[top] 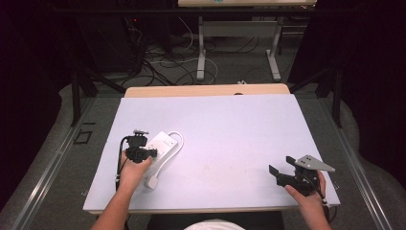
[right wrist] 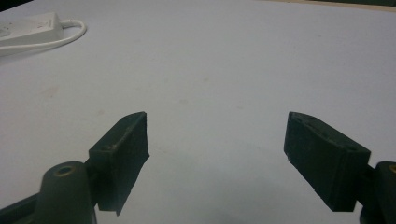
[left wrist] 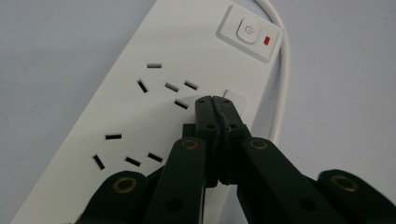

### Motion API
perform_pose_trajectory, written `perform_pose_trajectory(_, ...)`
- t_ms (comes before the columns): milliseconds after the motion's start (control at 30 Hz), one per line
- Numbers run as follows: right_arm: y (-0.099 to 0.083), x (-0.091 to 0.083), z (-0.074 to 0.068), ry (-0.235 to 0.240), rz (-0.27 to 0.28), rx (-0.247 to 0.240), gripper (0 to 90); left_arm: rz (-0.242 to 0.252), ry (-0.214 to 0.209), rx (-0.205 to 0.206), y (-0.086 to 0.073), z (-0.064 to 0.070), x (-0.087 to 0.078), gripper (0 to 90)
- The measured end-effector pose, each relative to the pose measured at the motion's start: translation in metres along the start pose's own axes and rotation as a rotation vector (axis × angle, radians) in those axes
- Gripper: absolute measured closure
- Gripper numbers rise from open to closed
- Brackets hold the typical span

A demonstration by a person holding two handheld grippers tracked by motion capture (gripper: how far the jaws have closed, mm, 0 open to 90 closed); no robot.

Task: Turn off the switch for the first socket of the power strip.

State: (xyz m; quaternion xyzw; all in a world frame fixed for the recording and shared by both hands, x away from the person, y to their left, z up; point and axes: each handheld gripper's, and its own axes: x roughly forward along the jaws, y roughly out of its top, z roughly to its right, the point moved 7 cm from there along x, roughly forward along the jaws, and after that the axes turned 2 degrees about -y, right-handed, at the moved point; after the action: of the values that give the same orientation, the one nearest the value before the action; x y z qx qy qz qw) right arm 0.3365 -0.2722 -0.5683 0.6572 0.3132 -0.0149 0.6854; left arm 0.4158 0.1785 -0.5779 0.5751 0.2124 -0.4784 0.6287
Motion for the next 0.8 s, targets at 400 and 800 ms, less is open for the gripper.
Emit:
perform_pose_trajectory(400, 0.001, 0.0, -0.001, -0.002, 0.007, 0.0, 21.2, 0.033, -0.008, -0.012, 0.007, -0.001, -0.009, 90.0)
perform_pose_trajectory(800, 0.001, 0.0, -0.002, -0.001, 0.009, 0.005, 21.2, 0.073, -0.01, 0.003, 0.015, -0.003, -0.022, 89.0)
